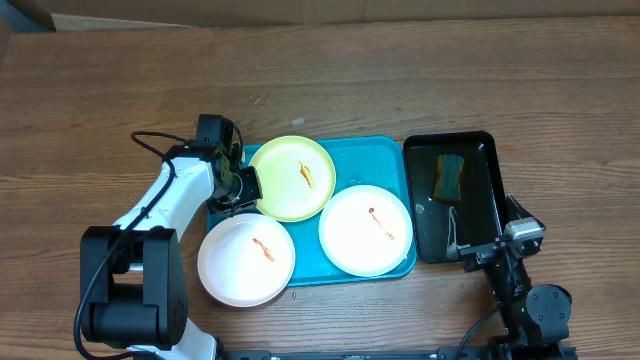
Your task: Clean dirty plates on tray and stack at the side
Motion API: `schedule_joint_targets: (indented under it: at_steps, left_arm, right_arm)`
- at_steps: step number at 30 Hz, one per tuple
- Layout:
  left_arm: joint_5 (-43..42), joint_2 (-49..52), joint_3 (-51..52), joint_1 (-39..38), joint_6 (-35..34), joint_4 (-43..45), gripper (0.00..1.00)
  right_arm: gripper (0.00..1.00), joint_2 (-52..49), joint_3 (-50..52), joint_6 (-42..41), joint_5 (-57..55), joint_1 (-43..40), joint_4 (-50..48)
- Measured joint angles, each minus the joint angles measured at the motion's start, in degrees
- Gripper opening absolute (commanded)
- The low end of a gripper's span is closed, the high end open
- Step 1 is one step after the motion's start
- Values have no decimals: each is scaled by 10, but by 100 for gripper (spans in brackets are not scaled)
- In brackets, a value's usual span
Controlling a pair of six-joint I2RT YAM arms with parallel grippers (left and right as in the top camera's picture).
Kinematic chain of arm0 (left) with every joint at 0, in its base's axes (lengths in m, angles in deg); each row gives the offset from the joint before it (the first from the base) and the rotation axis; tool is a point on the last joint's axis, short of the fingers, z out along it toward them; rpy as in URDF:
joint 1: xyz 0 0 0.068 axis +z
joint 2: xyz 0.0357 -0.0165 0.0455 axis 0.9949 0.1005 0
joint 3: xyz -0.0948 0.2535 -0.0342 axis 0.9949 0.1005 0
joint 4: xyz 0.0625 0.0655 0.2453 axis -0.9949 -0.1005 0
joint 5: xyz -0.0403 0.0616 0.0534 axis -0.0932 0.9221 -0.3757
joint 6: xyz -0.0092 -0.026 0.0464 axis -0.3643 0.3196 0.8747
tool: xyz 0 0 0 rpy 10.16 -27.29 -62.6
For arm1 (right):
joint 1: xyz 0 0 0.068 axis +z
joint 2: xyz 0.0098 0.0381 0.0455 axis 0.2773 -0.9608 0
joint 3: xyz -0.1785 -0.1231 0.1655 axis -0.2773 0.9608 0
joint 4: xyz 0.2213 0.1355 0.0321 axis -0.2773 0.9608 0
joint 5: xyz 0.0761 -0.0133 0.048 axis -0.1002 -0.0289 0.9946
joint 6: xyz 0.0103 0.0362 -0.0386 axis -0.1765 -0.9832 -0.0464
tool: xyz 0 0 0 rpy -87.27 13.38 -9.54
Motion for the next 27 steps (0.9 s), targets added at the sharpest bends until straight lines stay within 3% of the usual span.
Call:
schedule_joint_targets:
  at_steps: [8, 14, 21, 27]
  left_arm:
    - [0, 0, 14, 0, 0, 12, 12]
    - [3, 0, 19, 0, -8, 30, 4]
    - [7, 0, 20, 0, -10, 54, 4]
    - [7, 0, 21, 0, -10, 56, 8]
  right_arm:
    - [100, 0, 0, -11, -3, 0, -25]
    - [100, -29, -76, -56, -15, 0, 115]
    - [100, -211, -338, -64, -45, 0, 247]
    - [100, -482, -516, -53, -49, 0, 393]
